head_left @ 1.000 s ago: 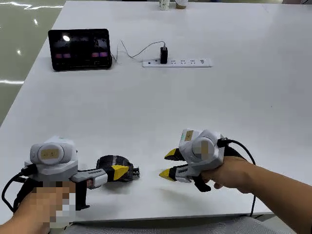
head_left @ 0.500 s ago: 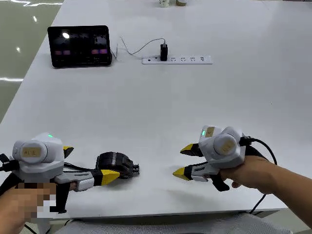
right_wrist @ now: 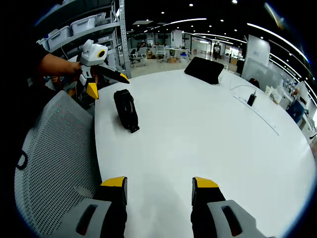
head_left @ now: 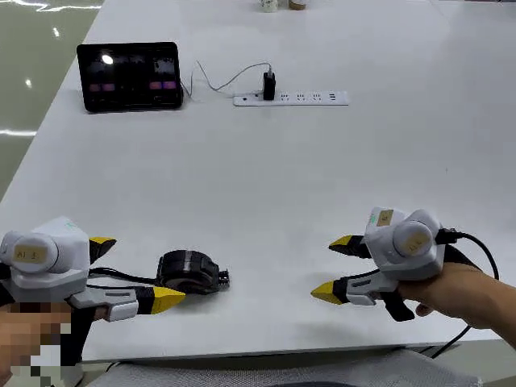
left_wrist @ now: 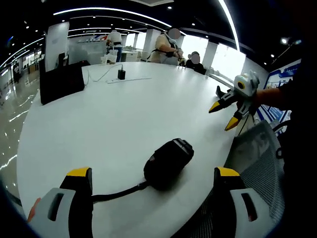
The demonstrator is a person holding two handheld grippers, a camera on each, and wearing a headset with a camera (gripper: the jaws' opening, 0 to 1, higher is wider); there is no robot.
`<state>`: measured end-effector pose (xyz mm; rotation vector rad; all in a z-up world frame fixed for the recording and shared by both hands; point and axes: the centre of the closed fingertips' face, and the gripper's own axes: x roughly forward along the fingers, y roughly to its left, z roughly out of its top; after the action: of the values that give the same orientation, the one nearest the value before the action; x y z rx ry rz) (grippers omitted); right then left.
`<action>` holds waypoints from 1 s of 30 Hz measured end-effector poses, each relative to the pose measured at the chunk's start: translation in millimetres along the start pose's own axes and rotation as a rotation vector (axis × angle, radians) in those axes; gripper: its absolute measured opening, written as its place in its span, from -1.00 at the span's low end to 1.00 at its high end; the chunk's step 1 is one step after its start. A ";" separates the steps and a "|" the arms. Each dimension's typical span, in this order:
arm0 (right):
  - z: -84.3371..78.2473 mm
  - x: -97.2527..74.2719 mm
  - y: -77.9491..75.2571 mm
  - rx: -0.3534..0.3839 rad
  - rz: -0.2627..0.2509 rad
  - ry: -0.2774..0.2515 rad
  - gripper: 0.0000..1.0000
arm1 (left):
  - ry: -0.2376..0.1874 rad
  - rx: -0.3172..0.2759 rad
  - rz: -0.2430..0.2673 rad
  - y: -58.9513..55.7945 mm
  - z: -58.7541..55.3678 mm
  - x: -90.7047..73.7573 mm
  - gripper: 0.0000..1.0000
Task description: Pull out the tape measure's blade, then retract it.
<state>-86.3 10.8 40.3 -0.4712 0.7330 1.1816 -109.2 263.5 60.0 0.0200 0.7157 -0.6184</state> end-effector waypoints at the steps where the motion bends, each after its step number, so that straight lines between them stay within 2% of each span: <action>1: -1.4 -2.1 -0.9 0.004 -0.004 0.000 0.01 | 0.004 0.004 0.002 0.7 -0.6 -1.0 0.98; 8: -16.5 -19.4 -8.2 0.013 -0.028 0.005 0.06 | 0.012 0.008 -0.013 4.5 -2.6 -11.4 0.98; 11: -26.6 -25.5 -13.4 0.037 -0.039 0.010 0.11 | 0.026 0.016 -0.013 7.1 -5.0 -13.8 0.94; 17: -39.5 -39.7 -19.0 0.070 -0.060 0.012 0.21 | 0.030 0.024 -0.015 11.6 -5.8 -17.4 0.98; 19: -45.3 -44.8 -19.9 0.066 -0.061 0.020 0.26 | 0.026 0.028 0.000 15.1 -4.8 -18.5 0.98; 23: -57.8 -53.8 -23.6 0.058 -0.062 0.041 0.37 | 0.033 0.024 -0.001 18.1 -5.9 -22.5 0.98; 26: -68.7 -61.4 -28.7 0.079 -0.062 0.045 0.46 | 0.039 0.017 -0.009 19.5 -8.4 -26.8 0.98; 30: -70.9 -70.4 -27.2 0.116 -0.069 0.032 0.58 | 0.046 0.021 -0.010 20.7 -12.3 -31.8 0.98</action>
<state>-93.1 -92.5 41.9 -0.4160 0.8026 1.0630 -124.1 299.9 66.5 0.0499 0.7541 -0.6364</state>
